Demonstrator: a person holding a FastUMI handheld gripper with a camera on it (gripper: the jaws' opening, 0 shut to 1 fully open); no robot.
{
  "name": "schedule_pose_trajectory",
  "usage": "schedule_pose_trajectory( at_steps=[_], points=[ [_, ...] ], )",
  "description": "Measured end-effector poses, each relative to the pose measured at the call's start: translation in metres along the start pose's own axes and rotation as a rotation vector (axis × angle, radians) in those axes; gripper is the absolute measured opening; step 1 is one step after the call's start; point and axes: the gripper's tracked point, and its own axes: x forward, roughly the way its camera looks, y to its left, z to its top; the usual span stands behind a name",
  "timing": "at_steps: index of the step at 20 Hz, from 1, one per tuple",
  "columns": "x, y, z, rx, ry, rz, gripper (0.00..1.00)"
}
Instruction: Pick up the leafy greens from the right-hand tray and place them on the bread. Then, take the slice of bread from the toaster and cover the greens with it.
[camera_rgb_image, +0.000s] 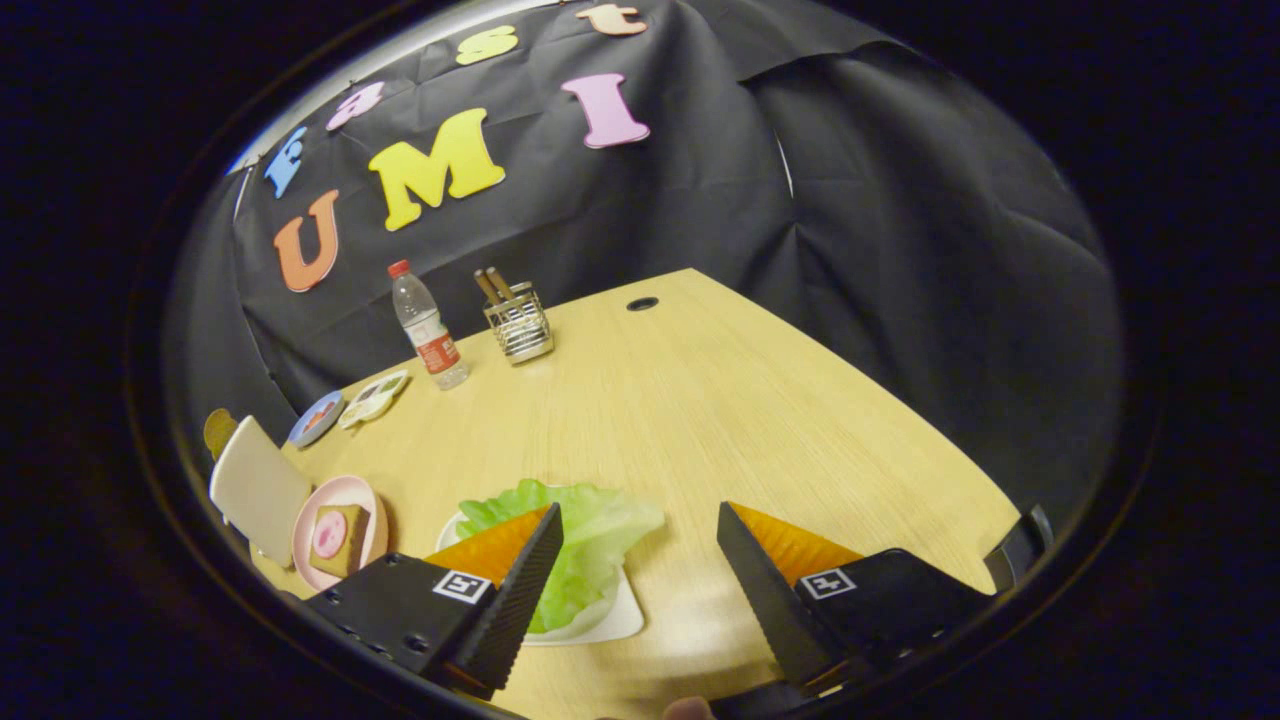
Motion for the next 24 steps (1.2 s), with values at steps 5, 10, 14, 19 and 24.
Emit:
schedule_pose_trajectory(
  at_steps=[5, 10, 14, 19, 24],
  points=[
    [0.015, 0.013, 0.000, 0.065, 0.022, 0.035, 0.88],
    [0.027, 0.018, -0.011, 0.162, 0.076, 0.071, 0.81],
    [0.031, 0.017, -0.008, 0.202, 0.078, 0.080, 0.60],
    [0.030, 0.021, -0.003, 0.285, 0.106, 0.134, 0.18],
    [0.016, 0.023, 0.001, 0.214, 0.066, 0.142, 0.00]
  ],
)
